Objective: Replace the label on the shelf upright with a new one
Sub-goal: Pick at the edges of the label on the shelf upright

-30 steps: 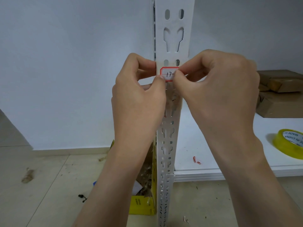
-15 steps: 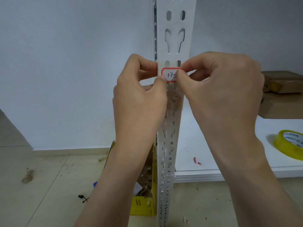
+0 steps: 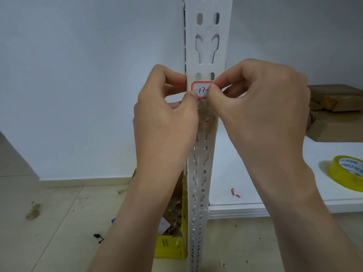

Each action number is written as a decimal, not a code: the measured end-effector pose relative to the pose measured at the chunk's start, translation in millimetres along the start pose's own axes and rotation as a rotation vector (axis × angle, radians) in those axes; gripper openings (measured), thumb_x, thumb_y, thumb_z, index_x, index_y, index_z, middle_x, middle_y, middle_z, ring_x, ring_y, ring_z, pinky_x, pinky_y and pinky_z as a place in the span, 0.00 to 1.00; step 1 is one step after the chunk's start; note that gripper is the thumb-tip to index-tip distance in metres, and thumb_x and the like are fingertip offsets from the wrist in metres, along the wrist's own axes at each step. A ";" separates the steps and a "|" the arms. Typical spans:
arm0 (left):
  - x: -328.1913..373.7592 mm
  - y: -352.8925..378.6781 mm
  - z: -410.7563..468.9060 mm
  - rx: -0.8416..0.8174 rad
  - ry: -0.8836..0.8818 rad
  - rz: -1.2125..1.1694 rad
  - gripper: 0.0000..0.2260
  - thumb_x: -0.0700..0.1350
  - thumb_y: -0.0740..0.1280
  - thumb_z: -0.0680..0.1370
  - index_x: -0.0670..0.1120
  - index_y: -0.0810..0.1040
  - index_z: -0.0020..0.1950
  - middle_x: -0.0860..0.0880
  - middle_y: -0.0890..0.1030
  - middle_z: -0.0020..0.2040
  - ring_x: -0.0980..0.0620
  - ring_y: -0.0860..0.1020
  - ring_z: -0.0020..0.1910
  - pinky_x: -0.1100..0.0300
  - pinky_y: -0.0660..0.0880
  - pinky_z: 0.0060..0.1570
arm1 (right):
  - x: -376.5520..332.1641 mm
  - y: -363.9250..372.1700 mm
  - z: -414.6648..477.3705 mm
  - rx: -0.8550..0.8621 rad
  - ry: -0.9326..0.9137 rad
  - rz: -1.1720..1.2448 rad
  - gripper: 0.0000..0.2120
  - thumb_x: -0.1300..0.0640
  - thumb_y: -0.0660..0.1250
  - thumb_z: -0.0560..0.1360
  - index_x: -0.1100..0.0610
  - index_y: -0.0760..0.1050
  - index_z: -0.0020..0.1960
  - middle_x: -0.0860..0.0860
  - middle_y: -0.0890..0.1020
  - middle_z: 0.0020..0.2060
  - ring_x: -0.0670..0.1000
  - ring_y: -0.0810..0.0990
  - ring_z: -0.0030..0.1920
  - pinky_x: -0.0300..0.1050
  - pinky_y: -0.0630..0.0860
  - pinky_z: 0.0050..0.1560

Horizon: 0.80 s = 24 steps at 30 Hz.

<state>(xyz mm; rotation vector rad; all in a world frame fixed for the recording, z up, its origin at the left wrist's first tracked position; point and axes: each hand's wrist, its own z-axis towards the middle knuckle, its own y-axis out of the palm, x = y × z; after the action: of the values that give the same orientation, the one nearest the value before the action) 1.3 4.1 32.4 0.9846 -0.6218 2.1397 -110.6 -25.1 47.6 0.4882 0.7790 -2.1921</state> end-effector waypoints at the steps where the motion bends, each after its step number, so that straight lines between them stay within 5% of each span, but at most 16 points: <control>1: 0.1 0.0 0.2 -0.004 0.000 0.005 0.10 0.45 0.72 0.80 0.56 0.72 0.46 0.60 0.85 0.52 0.69 0.82 0.46 0.55 0.84 0.45 | -0.2 0.0 -0.5 0.007 -0.003 0.010 0.05 0.44 0.72 0.75 0.45 0.83 0.44 0.44 0.84 0.35 0.51 0.83 0.41 0.46 0.77 0.43; 9: -0.7 -0.7 0.5 -0.015 0.003 0.022 0.12 0.45 0.71 0.81 0.58 0.71 0.45 0.60 0.85 0.53 0.70 0.82 0.47 0.62 0.83 0.42 | 0.4 -1.2 -1.6 0.027 -0.017 0.020 0.05 0.45 0.73 0.76 0.45 0.84 0.45 0.44 0.85 0.36 0.51 0.83 0.40 0.47 0.80 0.44; 24: 0.4 0.5 -2.1 0.002 0.011 0.005 0.11 0.44 0.71 0.81 0.57 0.72 0.46 0.59 0.85 0.52 0.69 0.82 0.47 0.58 0.83 0.44 | -3.2 -0.7 0.8 -0.024 0.025 -0.036 0.05 0.44 0.71 0.75 0.43 0.83 0.46 0.46 0.84 0.38 0.54 0.83 0.46 0.49 0.79 0.46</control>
<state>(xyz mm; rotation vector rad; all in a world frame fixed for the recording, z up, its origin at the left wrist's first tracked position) -0.3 5.2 31.5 0.9728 -0.6181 2.1490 -109.2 -23.6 50.2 0.4943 0.8328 -2.2112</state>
